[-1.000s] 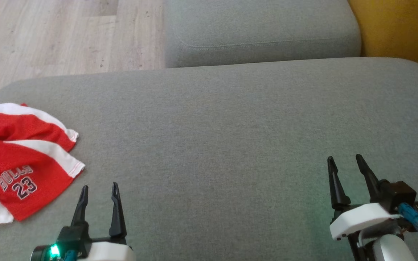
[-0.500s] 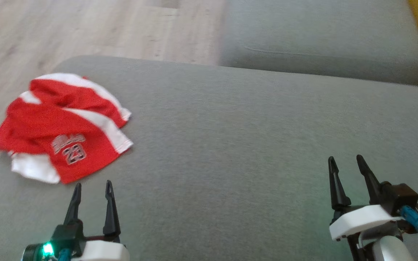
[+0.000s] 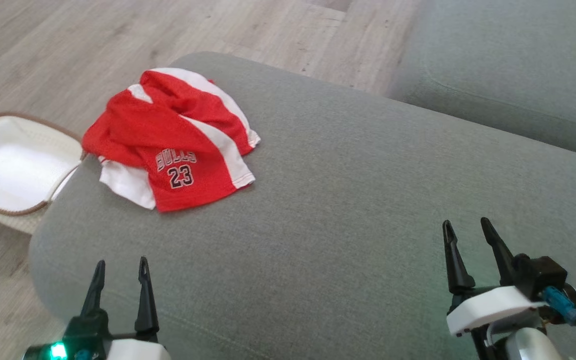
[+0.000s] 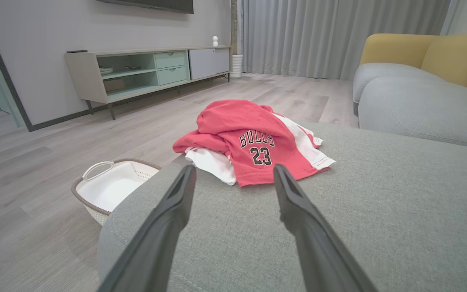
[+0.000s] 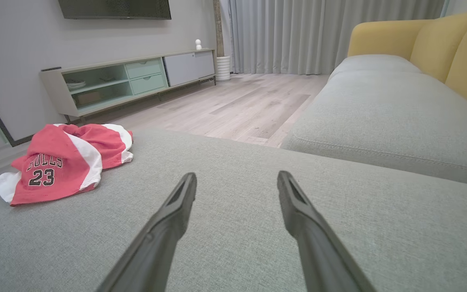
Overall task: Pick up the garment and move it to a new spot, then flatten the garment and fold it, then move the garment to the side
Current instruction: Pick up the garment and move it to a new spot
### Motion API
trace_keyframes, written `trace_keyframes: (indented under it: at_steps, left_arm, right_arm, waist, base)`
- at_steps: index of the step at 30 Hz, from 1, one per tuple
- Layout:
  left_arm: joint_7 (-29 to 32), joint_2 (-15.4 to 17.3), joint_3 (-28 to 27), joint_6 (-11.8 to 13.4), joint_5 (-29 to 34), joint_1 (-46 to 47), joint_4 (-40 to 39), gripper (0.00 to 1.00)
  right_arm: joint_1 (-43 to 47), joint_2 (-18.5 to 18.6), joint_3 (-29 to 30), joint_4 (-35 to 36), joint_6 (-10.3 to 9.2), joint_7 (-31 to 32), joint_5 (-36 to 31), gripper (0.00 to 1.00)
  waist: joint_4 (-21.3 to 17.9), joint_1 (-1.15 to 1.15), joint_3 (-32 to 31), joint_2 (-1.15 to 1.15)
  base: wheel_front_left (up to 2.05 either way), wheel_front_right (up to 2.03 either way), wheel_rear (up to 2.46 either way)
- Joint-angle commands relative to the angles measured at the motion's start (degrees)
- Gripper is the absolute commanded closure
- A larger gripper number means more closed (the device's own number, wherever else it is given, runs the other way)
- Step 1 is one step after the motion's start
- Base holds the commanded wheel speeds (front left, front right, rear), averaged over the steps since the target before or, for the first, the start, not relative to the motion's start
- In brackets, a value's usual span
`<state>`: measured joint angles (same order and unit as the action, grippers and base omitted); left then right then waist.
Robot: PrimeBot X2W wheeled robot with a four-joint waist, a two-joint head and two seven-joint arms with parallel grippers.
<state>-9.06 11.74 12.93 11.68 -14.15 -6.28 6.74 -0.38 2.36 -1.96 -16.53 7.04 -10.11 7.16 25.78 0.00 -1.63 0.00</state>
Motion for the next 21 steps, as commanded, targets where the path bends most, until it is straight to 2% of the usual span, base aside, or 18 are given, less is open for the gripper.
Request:
trace_keyframes:
  at_steps: [1,10,14,17,21]
  left_arm:
    - [0.0,0.7,-1.9,0.3,-0.1,1.8,-2.3,0.00]
    - [0.1,0.8,-1.8,0.7,-0.4,1.6,-2.6,0.00]
    - [1.2,0.5,-2.0,-0.1,-2.1,2.4,-3.7,0.00]
    - [5.0,0.9,-2.4,-1.1,-4.2,4.8,-6.8,0.00]
    - [13.0,3.4,-3.7,-2.7,-6.9,10.6,-11.1,0.00]
  right_arm:
    - [-1.9,0.5,-1.5,1.5,0.45,-0.7,0.4,0.00]
    - [-2.1,0.5,-1.7,1.2,0.45,-0.6,0.1,0.00]
    - [-1.9,0.5,-1.8,1.2,0.45,-0.6,0.3,0.00]
    - [-1.9,0.5,-1.8,1.5,0.45,-0.6,0.3,0.00]
    - [-2.2,0.5,-1.7,2.4,0.45,-0.4,0.0,0.00]
  waist:
    - [0.6,0.00,0.0,0.00]
    - [0.3,0.00,0.1,0.00]
    - [-0.2,0.00,0.1,0.00]
    - [-0.5,0.00,0.6,0.00]
    - [-1.0,0.00,2.2,0.00]
  base:
    - [0.00,0.00,0.00]
    - [0.00,0.00,0.00]
    - [0.00,0.00,0.00]
    - [0.00,0.00,0.00]
    - [0.00,0.00,0.00]
